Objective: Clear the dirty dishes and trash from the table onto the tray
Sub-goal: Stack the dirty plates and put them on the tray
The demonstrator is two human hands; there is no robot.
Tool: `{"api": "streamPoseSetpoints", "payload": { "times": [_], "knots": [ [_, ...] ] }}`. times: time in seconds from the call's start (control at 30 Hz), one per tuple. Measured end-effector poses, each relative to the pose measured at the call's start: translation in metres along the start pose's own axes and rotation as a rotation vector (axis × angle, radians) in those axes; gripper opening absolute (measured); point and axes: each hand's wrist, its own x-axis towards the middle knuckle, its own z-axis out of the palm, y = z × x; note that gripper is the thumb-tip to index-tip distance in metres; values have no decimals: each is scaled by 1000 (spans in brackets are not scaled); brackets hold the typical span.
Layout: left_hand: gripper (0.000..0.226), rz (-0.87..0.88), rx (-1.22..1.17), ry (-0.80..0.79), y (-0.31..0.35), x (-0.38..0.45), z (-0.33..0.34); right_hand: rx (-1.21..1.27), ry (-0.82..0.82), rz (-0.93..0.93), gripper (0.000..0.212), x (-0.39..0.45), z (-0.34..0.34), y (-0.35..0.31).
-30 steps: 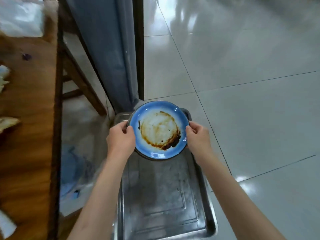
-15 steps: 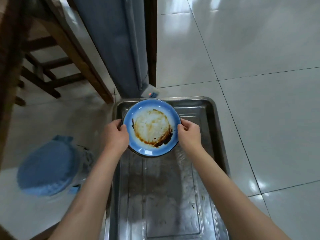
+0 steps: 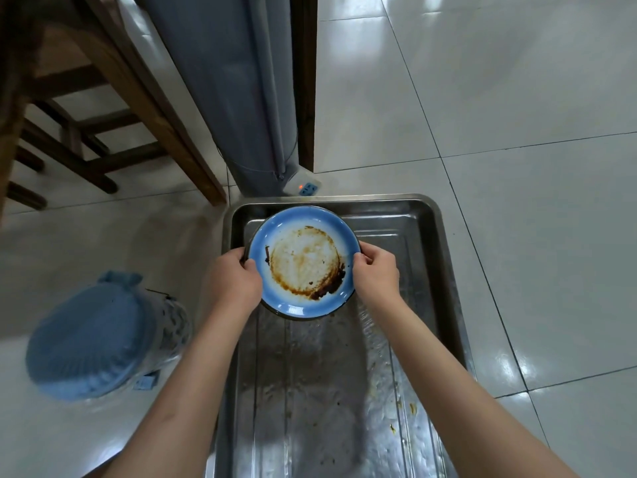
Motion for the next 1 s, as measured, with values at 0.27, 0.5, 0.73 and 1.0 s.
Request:
{"api": "streamPoseSetpoints", "payload": {
  "times": [0.27, 0.5, 0.73, 1.0],
  "knots": [
    [38, -4, 56, 26, 2, -5, -2, -10, 23, 37, 33, -2, 2, -5],
    [13, 55, 20, 98, 14, -24, -15, -65, 76, 18, 47, -21, -8, -14],
    [30, 229, -69, 85, 41, -75, -55, -84, 53, -125, 49, -81, -45, -52],
    [33, 407, -138, 0, 80, -166, -166, -114, 38, -300, 42, -196, -78, -119]
  ]
}}
